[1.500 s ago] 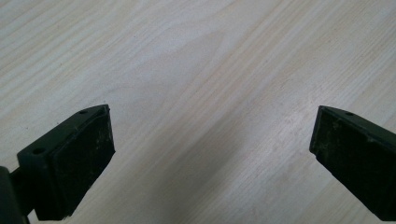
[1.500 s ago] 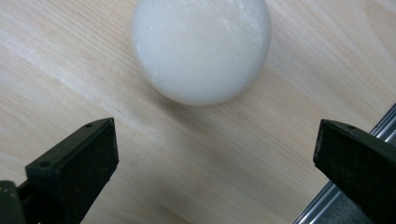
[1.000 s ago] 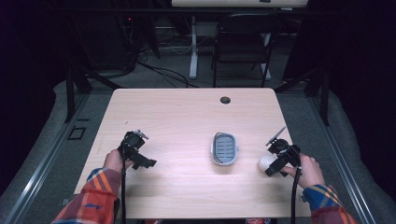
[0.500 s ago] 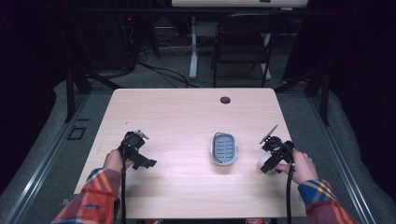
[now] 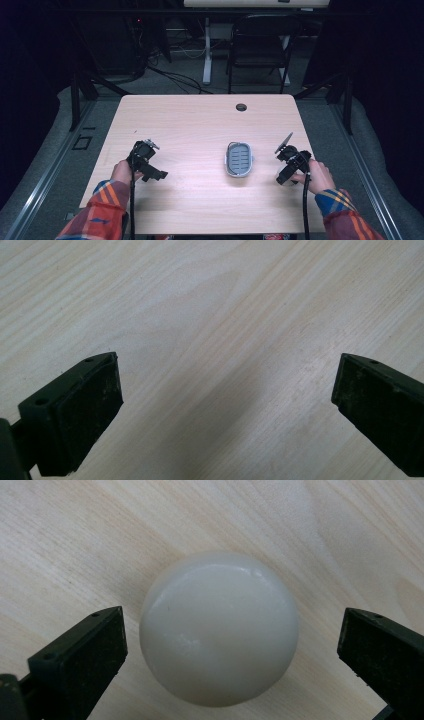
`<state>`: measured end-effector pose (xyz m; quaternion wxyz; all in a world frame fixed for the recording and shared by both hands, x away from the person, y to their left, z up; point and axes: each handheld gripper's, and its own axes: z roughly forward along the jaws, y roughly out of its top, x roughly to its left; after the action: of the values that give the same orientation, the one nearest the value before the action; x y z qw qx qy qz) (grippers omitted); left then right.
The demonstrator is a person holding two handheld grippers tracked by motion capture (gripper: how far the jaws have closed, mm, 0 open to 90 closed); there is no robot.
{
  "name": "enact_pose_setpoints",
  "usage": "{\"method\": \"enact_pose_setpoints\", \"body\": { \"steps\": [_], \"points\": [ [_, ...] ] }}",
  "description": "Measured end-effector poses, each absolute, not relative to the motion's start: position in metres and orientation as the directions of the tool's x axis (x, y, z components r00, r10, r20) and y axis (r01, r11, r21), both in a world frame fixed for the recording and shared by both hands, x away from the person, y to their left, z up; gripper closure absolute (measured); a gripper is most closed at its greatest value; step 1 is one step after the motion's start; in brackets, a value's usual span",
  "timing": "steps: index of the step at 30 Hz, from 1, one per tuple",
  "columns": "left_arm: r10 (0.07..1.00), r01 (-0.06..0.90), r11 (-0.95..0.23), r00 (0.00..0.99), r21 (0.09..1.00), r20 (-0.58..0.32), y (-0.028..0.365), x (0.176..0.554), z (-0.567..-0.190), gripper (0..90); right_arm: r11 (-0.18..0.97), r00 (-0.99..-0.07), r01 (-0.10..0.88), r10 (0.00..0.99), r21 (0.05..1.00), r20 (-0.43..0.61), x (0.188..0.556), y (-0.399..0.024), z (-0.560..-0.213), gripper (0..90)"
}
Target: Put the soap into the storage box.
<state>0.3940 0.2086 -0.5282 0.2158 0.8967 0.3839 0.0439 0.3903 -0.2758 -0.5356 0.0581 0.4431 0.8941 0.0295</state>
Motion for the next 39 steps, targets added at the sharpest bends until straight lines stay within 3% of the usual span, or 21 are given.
{"method": "enact_pose_setpoints", "body": {
  "steps": [4, 5, 9, 11, 12, 14, 16, 18, 19, 22, 24, 26, 36, 39],
  "points": [
    [0.707, 0.669, -0.612, 0.702, 0.421, -0.088, 0.209, 0.394, -0.528, 0.0, 0.609, -0.604, 0.789, 0.793, 0.084, -0.078, 0.393, -0.276, -0.536, 0.0],
    [0.707, 0.669, -0.611, 0.702, 0.422, -0.090, 0.209, 0.394, -0.528, 0.0, 0.571, -0.568, 0.809, 0.820, 0.138, -0.064, 0.391, -0.275, -0.541, 0.0],
    [0.706, 0.669, -0.611, 0.702, 0.422, -0.090, 0.208, 0.394, -0.528, 0.0, 0.632, -0.628, 0.774, 0.773, 0.028, -0.089, 0.397, -0.275, -0.538, 0.0],
    [0.705, 0.669, -0.613, 0.703, 0.420, -0.090, 0.208, 0.394, -0.528, 0.0, 0.619, -0.615, 0.784, 0.785, 0.054, -0.077, 0.396, -0.274, -0.541, 0.8],
    [0.705, 0.669, -0.613, 0.703, 0.421, -0.090, 0.208, 0.394, -0.528, 0.0, 0.597, -0.593, 0.797, 0.802, 0.090, -0.067, 0.394, -0.273, -0.544, 3.4],
    [0.705, 0.668, -0.614, 0.704, 0.419, -0.089, 0.208, 0.394, -0.528, 0.0, 0.635, -0.632, 0.773, 0.771, 0.012, -0.072, 0.397, -0.273, -0.540, 12.3],
    [0.704, 0.667, -0.615, 0.705, 0.420, -0.089, 0.208, 0.394, -0.528, 0.0, 0.574, -0.574, 0.810, 0.818, 0.119, -0.037, 0.392, -0.272, -0.548, 13.2],
    [0.705, 0.668, -0.615, 0.704, 0.418, -0.089, 0.208, 0.394, -0.528, 0.0, 0.636, -0.634, 0.771, 0.771, 0.026, -0.061, 0.396, -0.271, -0.541, 14.4],
    [0.705, 0.668, -0.615, 0.704, 0.418, -0.089, 0.208, 0.394, -0.528, 0.0, 0.584, -0.584, 0.802, 0.811, 0.124, -0.041, 0.392, -0.270, -0.548, 14.5],
    [0.703, 0.667, -0.617, 0.705, 0.417, -0.089, 0.208, 0.394, -0.528, 0.0, 0.648, -0.645, 0.761, 0.761, 0.025, -0.067, 0.397, -0.271, -0.541, 15.4],
    [0.704, 0.666, -0.615, 0.705, 0.421, -0.087, 0.207, 0.394, -0.528, 0.0, 0.629, -0.626, 0.776, 0.777, 0.056, -0.059, 0.395, -0.270, -0.545, 17.4],
    [0.704, 0.666, -0.616, 0.705, 0.422, -0.086, 0.207, 0.394, -0.528, 0.0, 0.634, -0.632, 0.772, 0.772, 0.029, -0.062, 0.396, -0.270, -0.543, 22.4],
    [0.702, 0.662, -0.618, 0.707, 0.423, -0.081, 0.207, 0.394, -0.528, 0.0, 0.625, -0.622, 0.778, 0.780, 0.058, -0.067, 0.394, -0.267, -0.546, 23.5],
    [0.703, 0.662, -0.618, 0.707, 0.423, -0.080, 0.207, 0.394, -0.528, 0.0, 0.648, -0.646, 0.761, 0.760, 0.021, -0.067, 0.396, -0.267, -0.544, 23.6]
  ]
}}
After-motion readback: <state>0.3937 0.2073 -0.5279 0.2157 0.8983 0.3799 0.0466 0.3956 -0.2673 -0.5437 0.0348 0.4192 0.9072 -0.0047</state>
